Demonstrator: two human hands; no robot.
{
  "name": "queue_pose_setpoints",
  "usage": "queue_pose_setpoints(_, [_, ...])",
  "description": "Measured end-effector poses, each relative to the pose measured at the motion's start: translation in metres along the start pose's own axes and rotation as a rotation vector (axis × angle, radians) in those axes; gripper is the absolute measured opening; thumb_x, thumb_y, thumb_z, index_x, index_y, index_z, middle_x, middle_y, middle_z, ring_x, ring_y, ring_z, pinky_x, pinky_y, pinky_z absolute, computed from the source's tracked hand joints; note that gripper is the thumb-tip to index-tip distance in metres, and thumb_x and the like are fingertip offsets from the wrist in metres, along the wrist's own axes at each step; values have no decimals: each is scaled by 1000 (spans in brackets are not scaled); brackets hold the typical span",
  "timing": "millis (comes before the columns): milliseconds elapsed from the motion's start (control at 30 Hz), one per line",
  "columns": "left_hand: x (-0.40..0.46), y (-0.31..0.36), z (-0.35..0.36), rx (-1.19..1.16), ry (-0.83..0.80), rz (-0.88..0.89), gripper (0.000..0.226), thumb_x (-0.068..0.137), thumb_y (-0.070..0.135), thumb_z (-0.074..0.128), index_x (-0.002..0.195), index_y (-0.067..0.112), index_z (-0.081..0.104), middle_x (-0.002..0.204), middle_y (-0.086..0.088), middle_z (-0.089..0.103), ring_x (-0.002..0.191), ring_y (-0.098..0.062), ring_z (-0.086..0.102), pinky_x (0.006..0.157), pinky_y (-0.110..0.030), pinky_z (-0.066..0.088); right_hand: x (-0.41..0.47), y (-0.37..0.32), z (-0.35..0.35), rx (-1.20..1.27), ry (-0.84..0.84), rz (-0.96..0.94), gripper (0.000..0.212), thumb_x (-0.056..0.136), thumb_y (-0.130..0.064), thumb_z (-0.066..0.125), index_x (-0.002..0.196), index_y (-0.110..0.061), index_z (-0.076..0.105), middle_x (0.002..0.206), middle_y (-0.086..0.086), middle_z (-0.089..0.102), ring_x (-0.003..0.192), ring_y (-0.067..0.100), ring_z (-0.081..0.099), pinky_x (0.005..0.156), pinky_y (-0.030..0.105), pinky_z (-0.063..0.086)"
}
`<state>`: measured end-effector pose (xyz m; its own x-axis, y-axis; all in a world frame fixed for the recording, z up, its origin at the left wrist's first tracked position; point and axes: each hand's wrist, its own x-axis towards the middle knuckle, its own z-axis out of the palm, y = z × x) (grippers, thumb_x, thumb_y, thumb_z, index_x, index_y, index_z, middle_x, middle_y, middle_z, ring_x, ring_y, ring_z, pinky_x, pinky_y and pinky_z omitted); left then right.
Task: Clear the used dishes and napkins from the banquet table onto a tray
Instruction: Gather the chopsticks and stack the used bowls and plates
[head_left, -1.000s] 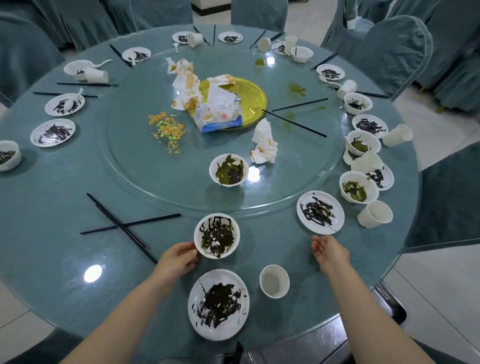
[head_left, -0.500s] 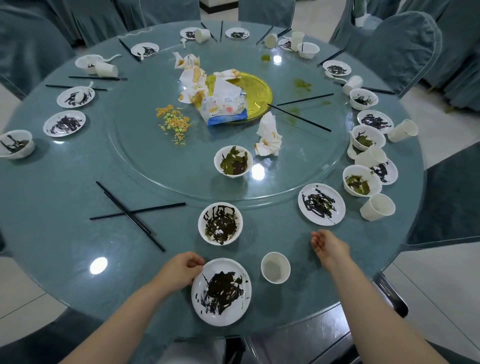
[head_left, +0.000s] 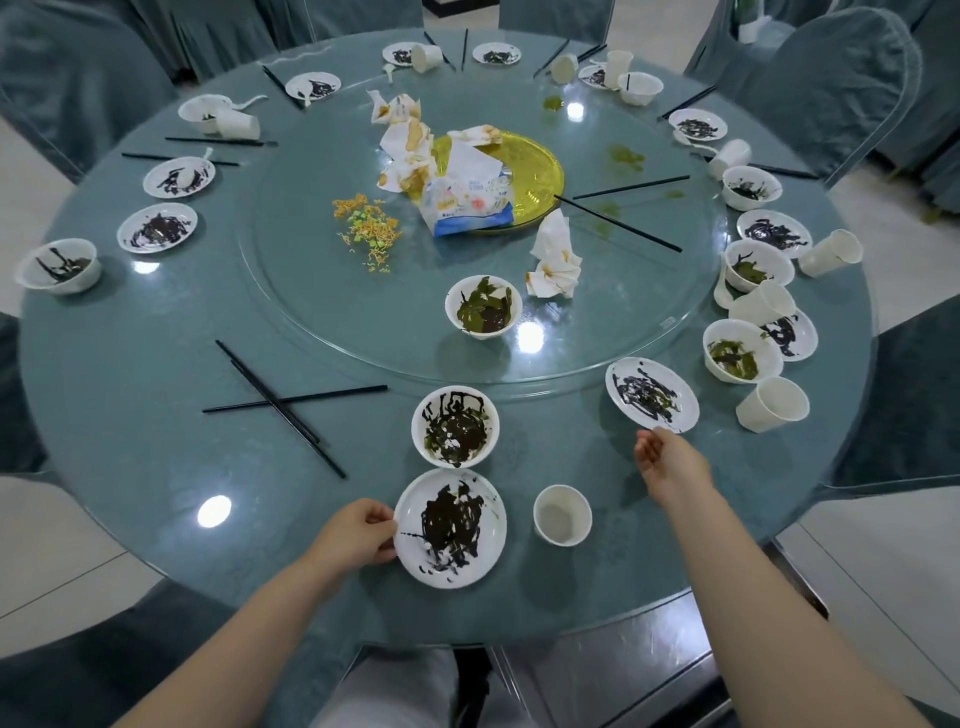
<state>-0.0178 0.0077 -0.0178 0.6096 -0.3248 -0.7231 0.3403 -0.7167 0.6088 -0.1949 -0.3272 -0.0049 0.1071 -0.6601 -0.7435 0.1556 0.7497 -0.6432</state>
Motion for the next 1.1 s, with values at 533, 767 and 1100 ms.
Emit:
queue_pose_setpoints(533, [-15, -2, 2, -111, -21, -59, 18, 98, 17, 49, 100, 6, 63, 86, -10, 69, 73, -19, 68, 66, -27, 56, -149, 57, -23, -605, -503, -71, 22, 95, -8, 56, 73, -5, 57, 61, 9, 61, 45, 12, 50, 43, 20, 44])
queue_pose_setpoints(767, [-23, -5, 1, -222, 14, -92, 25, 98, 21, 47, 98, 3, 65, 71, -6, 68, 66, -21, 64, 74, -33, 57, -171, 113, -29, -705, -610, 91, 17, 96, -8, 56, 79, -5, 56, 63, 11, 62, 46, 14, 51, 43, 22, 44])
queue_pose_setpoints(1100, [-27, -17, -2, -237, 5, -78, 22, 98, 24, 53, 95, 6, 66, 81, -10, 67, 71, -20, 65, 73, -31, 56, -153, 154, -34, -816, -483, 88, 17, 95, -14, 59, 83, -2, 61, 59, 9, 62, 43, 14, 50, 41, 24, 43])
